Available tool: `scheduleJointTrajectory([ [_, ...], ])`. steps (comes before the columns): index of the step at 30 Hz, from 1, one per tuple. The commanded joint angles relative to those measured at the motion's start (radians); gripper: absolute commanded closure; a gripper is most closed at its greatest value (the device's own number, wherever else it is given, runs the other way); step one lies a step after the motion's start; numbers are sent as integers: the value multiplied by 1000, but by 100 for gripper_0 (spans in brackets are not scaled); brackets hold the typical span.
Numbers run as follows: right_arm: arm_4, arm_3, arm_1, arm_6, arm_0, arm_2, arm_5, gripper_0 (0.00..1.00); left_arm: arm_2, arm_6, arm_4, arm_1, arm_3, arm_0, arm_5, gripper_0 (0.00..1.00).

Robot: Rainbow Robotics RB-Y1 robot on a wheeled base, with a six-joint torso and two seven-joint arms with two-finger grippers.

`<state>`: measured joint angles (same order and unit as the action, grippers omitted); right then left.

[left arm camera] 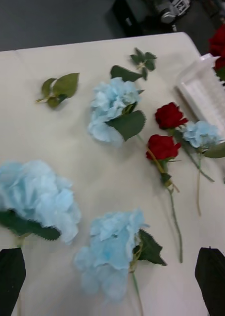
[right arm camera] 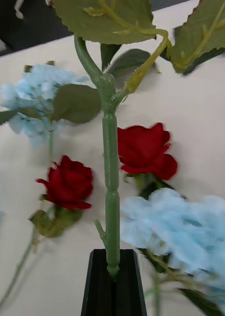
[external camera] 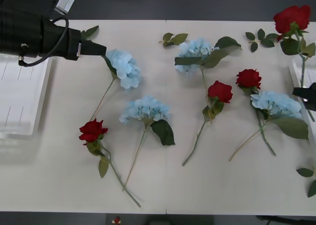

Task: Put the red flowers into the right box and the blue flowers into the left box

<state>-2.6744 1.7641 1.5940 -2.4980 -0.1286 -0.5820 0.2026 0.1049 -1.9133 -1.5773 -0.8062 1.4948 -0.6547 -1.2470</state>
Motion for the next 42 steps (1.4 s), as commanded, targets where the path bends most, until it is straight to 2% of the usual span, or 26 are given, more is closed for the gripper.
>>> scheduleJointTrajectory([
  [1, 73, -137, 67, -22, 10, 8, 75, 100, -1, 111, 118, -36, 25, -5, 0, 0],
  [7, 209, -388, 67, -35, 3, 22, 221, 100, 58, 203, 310, -38, 25, -28, -17, 0],
  [13, 341, -534, 21, -35, -13, 25, 218, 100, 177, 232, 464, -36, 12, -79, -17, 0],
  [18, 484, -684, -94, -35, -86, 25, 215, 100, 295, 240, 499, -28, -93, -151, -15, 0],
  [25, 660, -879, -243, -36, -207, 27, 213, 100, 426, 234, 523, 53, -278, -269, -8, 0],
  [29, 734, -925, -281, -35, -233, 25, 213, 100, 467, 231, 576, 107, -346, -310, -5, 0],
  [34, 778, -933, -292, -32, -235, 25, 212, 100, 476, 229, 634, 154, -383, -319, -5, 0],
  [36, 786, -934, -295, -33, -233, 21, 212, 84, 493, 231, 657, 160, -384, -319, -3, 0],
  [37, 786, -934, -296, -32, -233, 19, 213, 69, 507, 232, 660, 160, -384, -319, 0, 0],
  [38, 786, -934, -295, -32, -233, 16, 218, 62, 513, 232, 661, 159, -383, -319, 1, 0],
  [40, 784, -933, -295, -27, -233, 14, 238, 40, 529, 232, 665, 160, -386, -313, 11, 0],
  [42, 765, -931, -296, -24, -233, 14, 259, 28, 529, 229, 668, 159, -387, -303, 17, 0],
])
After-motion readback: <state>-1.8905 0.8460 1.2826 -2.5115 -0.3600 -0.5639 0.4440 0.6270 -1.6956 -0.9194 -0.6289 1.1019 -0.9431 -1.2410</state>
